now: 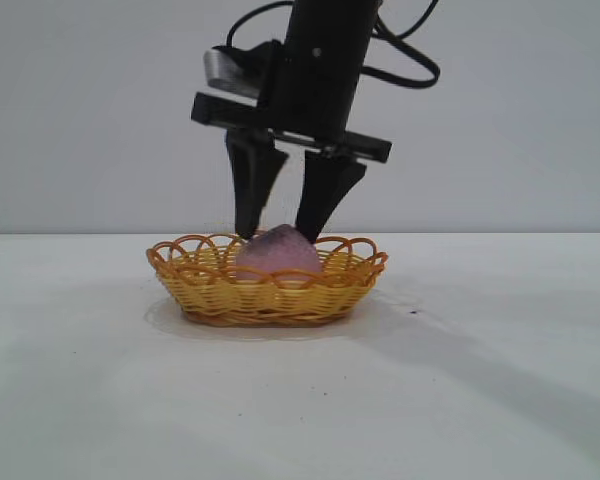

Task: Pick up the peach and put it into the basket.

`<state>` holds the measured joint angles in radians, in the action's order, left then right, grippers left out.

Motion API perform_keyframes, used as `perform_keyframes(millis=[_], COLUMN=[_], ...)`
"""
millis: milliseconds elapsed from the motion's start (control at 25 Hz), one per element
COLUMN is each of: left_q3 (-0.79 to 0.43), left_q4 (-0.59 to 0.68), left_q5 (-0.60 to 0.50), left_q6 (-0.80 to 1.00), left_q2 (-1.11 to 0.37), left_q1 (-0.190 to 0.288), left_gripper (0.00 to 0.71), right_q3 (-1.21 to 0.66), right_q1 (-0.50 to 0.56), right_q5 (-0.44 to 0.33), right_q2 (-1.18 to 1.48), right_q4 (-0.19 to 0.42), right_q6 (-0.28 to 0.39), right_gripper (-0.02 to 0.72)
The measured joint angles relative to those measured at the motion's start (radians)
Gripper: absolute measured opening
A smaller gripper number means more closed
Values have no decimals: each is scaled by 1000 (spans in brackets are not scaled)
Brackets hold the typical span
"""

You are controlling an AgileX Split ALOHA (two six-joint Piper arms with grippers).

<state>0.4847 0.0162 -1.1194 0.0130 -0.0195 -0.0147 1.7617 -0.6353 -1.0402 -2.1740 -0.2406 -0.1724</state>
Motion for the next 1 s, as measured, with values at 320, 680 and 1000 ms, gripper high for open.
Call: perform_keyframes(millis=[320, 680, 1000], left_q3=[0, 0, 0], left_q4=[0, 0, 0], left_q5=[0, 0, 0], left_q6=[0, 0, 0], left_q2=[0, 0, 0], left_q1=[0, 0, 0], left_gripper=[380, 380, 380], right_q3=[2, -6, -7], right_q1=[125, 465, 555], right_q5=[19, 25, -11], right_q2=[133, 27, 25], right_q4=[93, 140, 140], right_q6=[72, 165, 181], right_gripper=[489, 489, 489])
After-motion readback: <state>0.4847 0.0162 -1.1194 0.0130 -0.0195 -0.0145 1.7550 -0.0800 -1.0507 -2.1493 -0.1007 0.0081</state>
